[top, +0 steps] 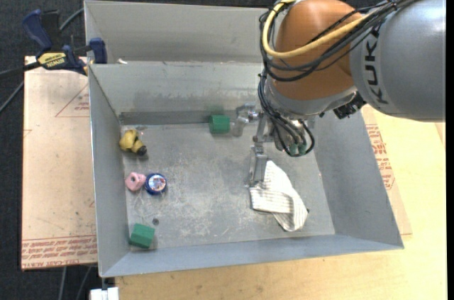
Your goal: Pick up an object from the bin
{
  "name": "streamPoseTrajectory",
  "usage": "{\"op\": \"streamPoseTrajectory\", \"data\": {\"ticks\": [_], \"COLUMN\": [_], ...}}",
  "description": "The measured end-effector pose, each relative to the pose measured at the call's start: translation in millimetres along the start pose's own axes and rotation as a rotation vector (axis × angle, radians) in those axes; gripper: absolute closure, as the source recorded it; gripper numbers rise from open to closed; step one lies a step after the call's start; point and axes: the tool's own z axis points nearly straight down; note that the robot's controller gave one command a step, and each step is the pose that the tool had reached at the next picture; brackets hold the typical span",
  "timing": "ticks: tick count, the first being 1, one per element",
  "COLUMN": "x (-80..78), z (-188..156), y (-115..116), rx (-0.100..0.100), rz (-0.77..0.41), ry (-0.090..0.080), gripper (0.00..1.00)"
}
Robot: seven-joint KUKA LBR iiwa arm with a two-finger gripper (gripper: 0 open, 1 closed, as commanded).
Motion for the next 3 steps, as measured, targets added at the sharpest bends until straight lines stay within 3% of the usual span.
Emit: {"op": "streamPoseTrajectory", "data": {"ticks": [1, 2, 3], "x": [-1.2, 12.7, 37.1], "z": [-4.9, 52.2, 99.3], "y": [-0.6, -46.0, -75.8], "rx": [-0.001, 0.001, -0.001], "rz": [0.003, 0.027, -0.088], "ry": [-0.008, 0.005, -0.008], "gripper": [0.00, 0.00, 0.00]}}
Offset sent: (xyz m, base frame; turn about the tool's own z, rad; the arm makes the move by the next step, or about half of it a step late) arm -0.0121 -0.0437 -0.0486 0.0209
